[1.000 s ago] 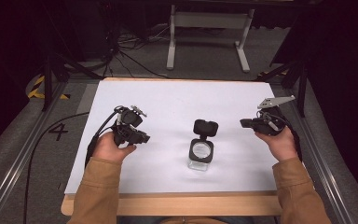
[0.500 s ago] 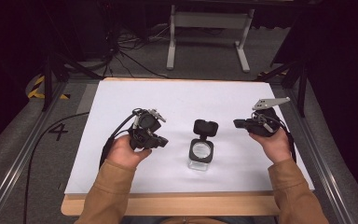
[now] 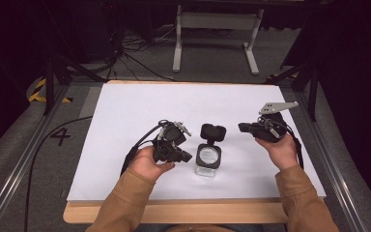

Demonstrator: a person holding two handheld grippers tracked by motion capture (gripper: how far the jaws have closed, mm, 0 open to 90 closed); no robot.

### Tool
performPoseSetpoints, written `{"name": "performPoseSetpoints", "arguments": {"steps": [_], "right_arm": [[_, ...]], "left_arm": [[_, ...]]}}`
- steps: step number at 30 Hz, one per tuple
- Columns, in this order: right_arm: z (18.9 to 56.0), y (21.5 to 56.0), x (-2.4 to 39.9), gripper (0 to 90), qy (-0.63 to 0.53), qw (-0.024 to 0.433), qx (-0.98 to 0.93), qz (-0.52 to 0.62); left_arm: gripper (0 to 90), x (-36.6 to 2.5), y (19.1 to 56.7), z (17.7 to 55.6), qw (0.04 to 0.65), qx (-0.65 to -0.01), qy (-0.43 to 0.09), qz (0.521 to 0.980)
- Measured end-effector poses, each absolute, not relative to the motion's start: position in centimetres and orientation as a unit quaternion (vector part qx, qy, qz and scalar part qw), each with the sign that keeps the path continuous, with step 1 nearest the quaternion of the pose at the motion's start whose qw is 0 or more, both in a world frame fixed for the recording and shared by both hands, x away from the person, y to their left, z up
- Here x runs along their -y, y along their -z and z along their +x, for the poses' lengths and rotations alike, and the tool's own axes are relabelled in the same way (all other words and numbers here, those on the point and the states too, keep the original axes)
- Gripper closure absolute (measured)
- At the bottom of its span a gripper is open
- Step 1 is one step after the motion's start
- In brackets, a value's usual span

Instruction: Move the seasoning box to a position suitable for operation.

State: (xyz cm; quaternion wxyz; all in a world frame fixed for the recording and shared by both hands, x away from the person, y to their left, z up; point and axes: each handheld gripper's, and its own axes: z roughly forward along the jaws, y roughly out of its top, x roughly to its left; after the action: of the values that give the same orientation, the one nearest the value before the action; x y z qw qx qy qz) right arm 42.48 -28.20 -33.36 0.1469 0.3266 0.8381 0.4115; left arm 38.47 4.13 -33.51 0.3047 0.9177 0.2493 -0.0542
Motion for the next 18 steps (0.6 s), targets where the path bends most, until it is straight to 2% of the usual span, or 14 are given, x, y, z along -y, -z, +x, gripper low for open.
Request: {"name": "performPoseSetpoints", "arguments": {"steps": [11,18], "right_arm": [[42.6,33.7,27.8,89.4,-0.461,0.115,-0.815,0.33],[42.2,33.7,26.7,89.4,-0.472,0.127,-0.814,0.315]], "left_arm": [[90.0,-1.7,35.7,38.6,0.271,-0.231,0.076,0.931],[90.0,-1.1,36.2,38.5,0.263,-0.222,0.084,0.935]]}}
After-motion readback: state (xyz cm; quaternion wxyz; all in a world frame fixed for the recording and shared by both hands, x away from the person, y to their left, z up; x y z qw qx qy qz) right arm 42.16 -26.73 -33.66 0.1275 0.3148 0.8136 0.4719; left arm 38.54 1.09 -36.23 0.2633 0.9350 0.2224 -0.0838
